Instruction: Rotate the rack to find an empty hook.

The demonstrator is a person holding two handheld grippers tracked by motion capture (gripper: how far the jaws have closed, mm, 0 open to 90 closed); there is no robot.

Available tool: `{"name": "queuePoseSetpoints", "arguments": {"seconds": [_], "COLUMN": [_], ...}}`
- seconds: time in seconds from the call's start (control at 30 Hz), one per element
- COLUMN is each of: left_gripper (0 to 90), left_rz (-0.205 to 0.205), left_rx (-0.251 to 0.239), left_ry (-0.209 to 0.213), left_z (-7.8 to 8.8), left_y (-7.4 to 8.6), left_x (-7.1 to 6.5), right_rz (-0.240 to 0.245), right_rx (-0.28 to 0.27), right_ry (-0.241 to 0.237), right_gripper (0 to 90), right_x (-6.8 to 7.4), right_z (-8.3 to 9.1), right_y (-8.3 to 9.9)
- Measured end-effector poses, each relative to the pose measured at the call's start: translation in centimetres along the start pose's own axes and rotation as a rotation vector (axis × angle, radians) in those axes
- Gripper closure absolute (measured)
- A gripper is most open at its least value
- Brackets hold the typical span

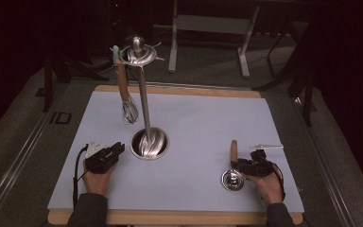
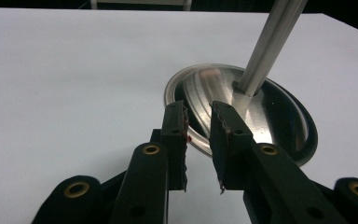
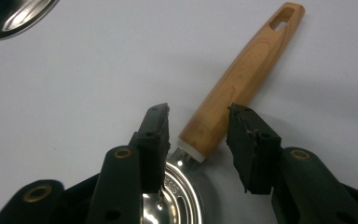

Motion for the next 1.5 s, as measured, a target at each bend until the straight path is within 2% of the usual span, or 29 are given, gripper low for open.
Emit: {"name": "queuePoseSetpoints", "arguments": {"seconds": [0.3,0.63,0.93,1.2,1.4,1.5], "left_gripper": [75.9,75.9,75.7,75.1,75.1,75.0], "left_rz": [-0.007,-0.012,-0.016,-0.019,-0.019,-0.019], "left_rx": [0.005,0.012,0.016,0.017,0.017,0.017], "left_ry": [0.004,0.001,-0.001,-0.001,0.0,0.0], "left_z": [0.0,-0.1,-0.1,-0.2,-0.2,-0.2], "left_y": [0.0,0.1,0.1,0.1,0.1,0.1], "left_x": [-0.2,-0.2,-0.2,-0.2,-0.2,-0.2], "right_rz": [-0.015,-0.038,-0.117,-0.091,-0.065,-0.038], "right_rx": [0.016,0.038,0.096,0.157,0.212,0.237], "right_ry": [0.0,-0.001,-0.039,-0.045,-0.012,0.004], "right_gripper": [64.0,63.3,61.5,61.9,64.8,69.0], "right_x": [0.0,0.0,-0.6,0.5,1.4,1.8], "right_z": [-0.5,-0.8,-1.1,-2.4,-3.1,-3.2], "right_y": [0.1,-0.2,-0.5,-0.9,-1.5,-1.8]}}
Point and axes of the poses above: each handheld gripper's, and its own axes: z roughly backward along the jaws, y roughly out of its underside, x roughly to its left, the point moved 6 cm from there along -z, roughly forward along the jaws, and after that the axes turned 4 degrees about -x, right-handed, at the moved point
